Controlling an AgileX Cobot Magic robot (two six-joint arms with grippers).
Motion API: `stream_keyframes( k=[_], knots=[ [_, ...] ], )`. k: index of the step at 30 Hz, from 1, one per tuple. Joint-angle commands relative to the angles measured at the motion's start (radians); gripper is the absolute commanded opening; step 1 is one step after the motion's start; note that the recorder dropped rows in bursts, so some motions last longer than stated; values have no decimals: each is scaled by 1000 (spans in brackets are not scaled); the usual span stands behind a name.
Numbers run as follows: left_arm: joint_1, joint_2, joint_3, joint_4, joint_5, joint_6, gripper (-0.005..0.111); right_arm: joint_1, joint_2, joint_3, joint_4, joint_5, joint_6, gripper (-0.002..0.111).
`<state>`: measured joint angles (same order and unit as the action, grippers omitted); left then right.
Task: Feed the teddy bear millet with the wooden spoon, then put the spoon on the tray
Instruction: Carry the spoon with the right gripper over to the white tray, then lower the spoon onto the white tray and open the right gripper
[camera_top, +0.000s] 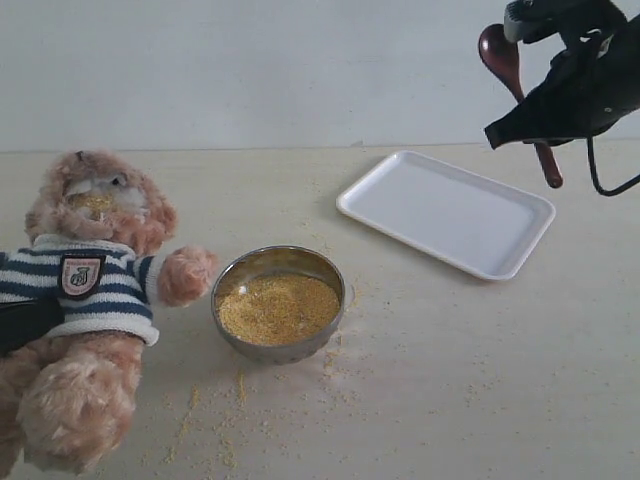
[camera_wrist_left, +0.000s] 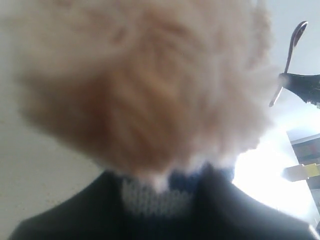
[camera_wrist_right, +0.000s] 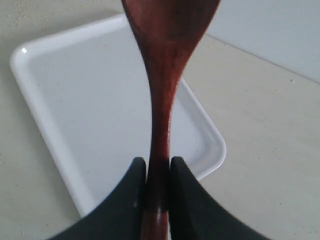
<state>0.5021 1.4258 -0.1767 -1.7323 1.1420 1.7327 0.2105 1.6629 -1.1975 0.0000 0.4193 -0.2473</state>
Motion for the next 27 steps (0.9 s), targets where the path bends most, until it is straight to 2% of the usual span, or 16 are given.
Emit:
stream_keyframes(
  k=[1, 9, 15, 19, 27],
  knots=[
    [1, -1, -7, -12, -12, 11, 5, -2, 63, 0, 30, 2, 11, 0],
    [1, -1, -7, -12, -8, -4, 5, -2, 195, -98, 51, 35, 17, 0],
    [1, -1, -7, -12, -8, -14, 5, -2, 398, -400, 74, 329, 25, 0],
    [1, -1, -7, -12, -6, -17, 5, -2, 487, -523, 76, 411, 28, 0],
    [1, 2, -7, -12, -7, -36, 5, -2, 584, -551, 65, 410, 23, 0]
  ],
)
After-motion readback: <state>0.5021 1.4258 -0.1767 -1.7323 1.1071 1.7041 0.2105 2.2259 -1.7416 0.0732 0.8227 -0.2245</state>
